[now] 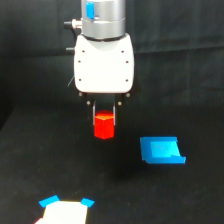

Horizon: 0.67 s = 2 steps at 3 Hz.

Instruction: Pick up the red object from the table

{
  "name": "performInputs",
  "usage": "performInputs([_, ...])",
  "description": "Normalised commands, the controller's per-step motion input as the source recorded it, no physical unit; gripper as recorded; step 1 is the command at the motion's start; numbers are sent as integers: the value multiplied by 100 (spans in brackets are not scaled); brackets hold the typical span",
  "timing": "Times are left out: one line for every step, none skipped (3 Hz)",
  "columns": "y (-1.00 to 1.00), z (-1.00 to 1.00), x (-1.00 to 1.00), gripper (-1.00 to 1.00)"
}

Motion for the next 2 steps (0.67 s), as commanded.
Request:
performInputs([-20,13,38,-92])
performInputs([-29,-1,43,-100])
